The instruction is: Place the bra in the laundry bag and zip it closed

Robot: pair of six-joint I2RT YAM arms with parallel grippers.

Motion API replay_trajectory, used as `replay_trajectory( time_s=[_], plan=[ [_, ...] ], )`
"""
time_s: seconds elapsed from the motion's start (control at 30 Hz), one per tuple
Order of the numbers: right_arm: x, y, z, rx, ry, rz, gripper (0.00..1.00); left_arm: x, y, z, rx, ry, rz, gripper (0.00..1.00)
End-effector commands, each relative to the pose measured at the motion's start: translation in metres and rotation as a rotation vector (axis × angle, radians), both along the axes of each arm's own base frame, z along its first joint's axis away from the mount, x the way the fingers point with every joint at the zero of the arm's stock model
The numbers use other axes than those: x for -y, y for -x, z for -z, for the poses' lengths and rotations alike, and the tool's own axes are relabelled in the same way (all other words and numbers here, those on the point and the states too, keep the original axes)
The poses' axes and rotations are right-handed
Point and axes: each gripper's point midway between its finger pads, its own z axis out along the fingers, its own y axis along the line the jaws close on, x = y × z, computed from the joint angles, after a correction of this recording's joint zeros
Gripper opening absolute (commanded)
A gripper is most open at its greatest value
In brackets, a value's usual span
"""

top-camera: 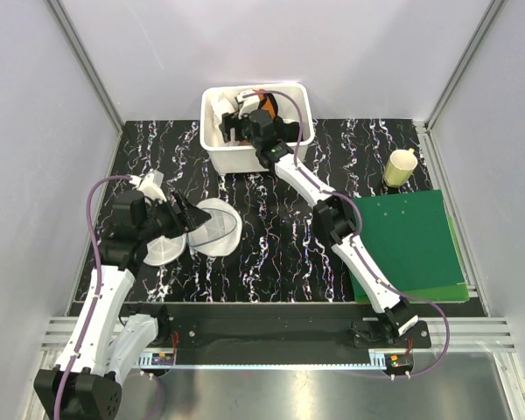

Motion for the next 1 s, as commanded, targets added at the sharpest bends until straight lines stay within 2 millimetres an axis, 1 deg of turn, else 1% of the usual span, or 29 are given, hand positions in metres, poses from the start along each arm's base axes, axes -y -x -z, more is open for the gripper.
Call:
replay_trajectory(
  time_s=[0.0, 0.03, 0.07, 0.1, 0.13, 0.17, 0.2, 0.27, 0.3, 0.33, 0.37, 0.4, 0.43, 0.47, 0.5, 0.53, 0.57, 0.6, 0.63, 0.67, 0.7, 0.73, 0.77, 0.8, 0.83, 0.87, 0.9, 0.93, 0.97],
  plan=[
    [0.0, -0.017, -0.021, 0.158, -0.075, 0.064, 0.84, 0.003, -0.002, -0.023, 0.058, 0.011, 0.013, 0.75],
    [-0.003, -0.016, -0.017, 0.162, -0.081, 0.047, 0.81, 0.002, -0.003, -0.022, 0.053, 0.011, 0.011, 0.75],
    [-0.006, -0.015, -0.021, 0.182, -0.096, 0.032, 0.75, 0.002, -0.003, -0.022, 0.051, 0.011, 0.011, 0.75],
    [-0.006, -0.015, -0.02, 0.185, -0.102, 0.034, 0.68, 0.002, -0.004, -0.022, 0.05, 0.01, 0.01, 0.75],
    [-0.006, -0.016, -0.017, 0.184, -0.104, 0.038, 0.63, 0.002, -0.004, -0.021, 0.049, 0.008, 0.006, 0.75],
    [-0.006, -0.017, -0.018, 0.194, -0.112, 0.036, 0.6, 0.001, -0.005, -0.02, 0.045, 0.005, 0.004, 0.75],
    [-0.008, -0.016, -0.016, 0.193, -0.11, 0.026, 0.53, 0.001, -0.006, -0.019, 0.039, 0.004, 0.004, 0.75],
    [-0.009, -0.015, -0.014, 0.19, -0.099, 0.012, 0.51, 0.003, -0.006, -0.021, 0.039, 0.01, 0.011, 0.75],
    [-0.009, -0.015, -0.014, 0.189, -0.095, 0.012, 0.55, 0.003, -0.006, -0.023, 0.041, 0.013, 0.013, 0.74],
    [-0.014, -0.011, -0.01, 0.18, -0.089, -0.021, 0.57, 0.004, -0.006, -0.024, 0.045, 0.017, 0.016, 0.74],
    [-0.014, -0.01, -0.01, 0.182, -0.09, -0.025, 0.58, 0.004, -0.007, -0.027, 0.052, 0.015, 0.014, 0.74],
    [-0.015, -0.01, -0.003, 0.175, -0.084, -0.028, 0.57, 0.003, -0.007, -0.028, 0.054, 0.013, 0.012, 0.75],
    [-0.017, -0.009, -0.006, 0.179, -0.091, -0.037, 0.55, 0.001, -0.009, -0.028, 0.058, 0.004, 0.003, 0.75],
    [-0.017, -0.009, -0.002, 0.171, -0.087, -0.039, 0.52, 0.0, -0.011, -0.029, 0.061, -0.002, -0.006, 0.74],
    [-0.018, -0.009, 0.002, 0.163, -0.091, -0.039, 0.44, -0.001, -0.013, -0.027, 0.051, -0.006, -0.013, 0.75],
    [-0.017, -0.01, 0.004, 0.157, -0.092, -0.037, 0.4, -0.001, -0.015, -0.032, 0.061, -0.004, -0.014, 0.75],
    [-0.017, -0.01, 0.005, 0.151, -0.096, -0.034, 0.36, -0.002, -0.019, -0.033, 0.057, -0.006, -0.023, 0.75],
    [-0.016, -0.009, 0.002, 0.142, -0.108, -0.03, 0.33, -0.009, -0.026, -0.034, 0.056, -0.017, -0.076, 0.75],
    [-0.016, -0.009, 0.001, 0.129, -0.11, -0.029, 0.33, -0.013, -0.034, -0.042, 0.072, -0.025, -0.11, 0.74],
    [-0.016, -0.008, -0.004, 0.123, -0.115, -0.027, 0.35, -0.018, -0.044, -0.039, 0.054, -0.042, -0.149, 0.74],
    [-0.015, -0.007, -0.019, 0.123, -0.134, -0.025, 0.4, -0.029, -0.055, -0.04, 0.048, -0.064, -0.217, 0.73],
    [-0.014, -0.005, -0.022, 0.104, -0.124, -0.02, 0.51, -0.03, -0.065, -0.061, 0.09, -0.064, -0.233, 0.73],
    [-0.011, -0.003, -0.049, 0.12, -0.143, -0.017, 0.55, -0.03, -0.08, -0.059, 0.076, -0.074, -0.233, 0.73],
    [-0.011, -0.001, -0.049, 0.107, -0.132, -0.02, 0.58, -0.032, -0.09, -0.067, 0.086, -0.073, -0.251, 0.73],
    [-0.01, 0.002, -0.055, 0.102, -0.129, -0.026, 0.62, -0.032, -0.099, -0.074, 0.095, -0.072, -0.257, 0.73],
    [-0.009, 0.004, -0.063, 0.102, -0.131, -0.029, 0.64, -0.03, -0.119, -0.088, 0.125, -0.067, -0.26, 0.73],
    [-0.008, 0.008, -0.084, 0.114, -0.143, -0.035, 0.67, -0.03, -0.129, -0.092, 0.126, -0.053, -0.275, 0.73],
    [-0.006, 0.011, -0.091, 0.107, -0.14, -0.038, 0.69, -0.029, -0.139, -0.095, 0.131, -0.044, -0.279, 0.73],
    [-0.002, 0.019, -0.121, 0.108, -0.156, -0.037, 0.74, -0.028, -0.172, -0.102, 0.155, -0.029, -0.301, 0.73]
  ],
)
